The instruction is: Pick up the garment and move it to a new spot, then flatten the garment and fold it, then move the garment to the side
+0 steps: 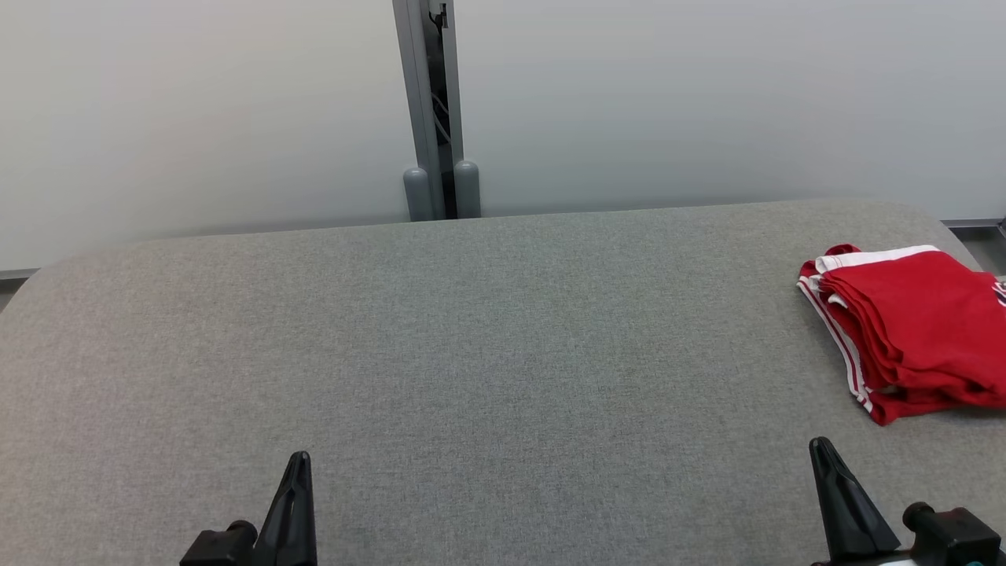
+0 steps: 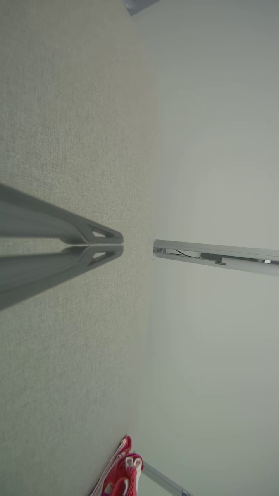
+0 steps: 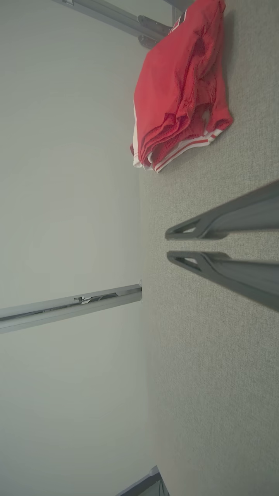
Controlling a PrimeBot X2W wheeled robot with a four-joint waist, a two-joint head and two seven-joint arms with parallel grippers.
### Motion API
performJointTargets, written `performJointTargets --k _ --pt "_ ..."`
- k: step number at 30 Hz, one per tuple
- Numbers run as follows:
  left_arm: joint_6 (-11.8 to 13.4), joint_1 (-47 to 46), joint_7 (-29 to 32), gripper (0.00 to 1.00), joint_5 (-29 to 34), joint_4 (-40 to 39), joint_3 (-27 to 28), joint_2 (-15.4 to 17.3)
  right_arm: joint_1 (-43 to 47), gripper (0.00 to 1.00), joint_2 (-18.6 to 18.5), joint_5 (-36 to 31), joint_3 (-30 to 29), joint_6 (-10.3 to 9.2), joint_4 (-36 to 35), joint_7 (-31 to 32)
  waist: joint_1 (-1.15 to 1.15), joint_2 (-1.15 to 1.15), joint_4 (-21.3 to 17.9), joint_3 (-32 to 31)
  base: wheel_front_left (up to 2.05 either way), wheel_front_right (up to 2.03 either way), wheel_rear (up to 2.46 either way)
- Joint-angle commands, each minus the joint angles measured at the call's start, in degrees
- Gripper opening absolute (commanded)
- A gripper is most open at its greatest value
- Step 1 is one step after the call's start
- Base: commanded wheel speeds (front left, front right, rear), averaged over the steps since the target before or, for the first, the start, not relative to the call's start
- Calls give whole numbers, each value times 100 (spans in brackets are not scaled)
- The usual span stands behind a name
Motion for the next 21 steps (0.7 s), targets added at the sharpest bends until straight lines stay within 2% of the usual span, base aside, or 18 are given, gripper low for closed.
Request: performJointTargets --k 1,21 --pt "-10 1 8 0 -66 8 1 -1 -3 0 5 68 -6 0 13 18 0 0 1 1 0 0 0" --pt "-350 -425 336 0 -2137 204 133 44 -415 0 -31 2210 -333 0 250 660 0 0 42 36 0 0 0"
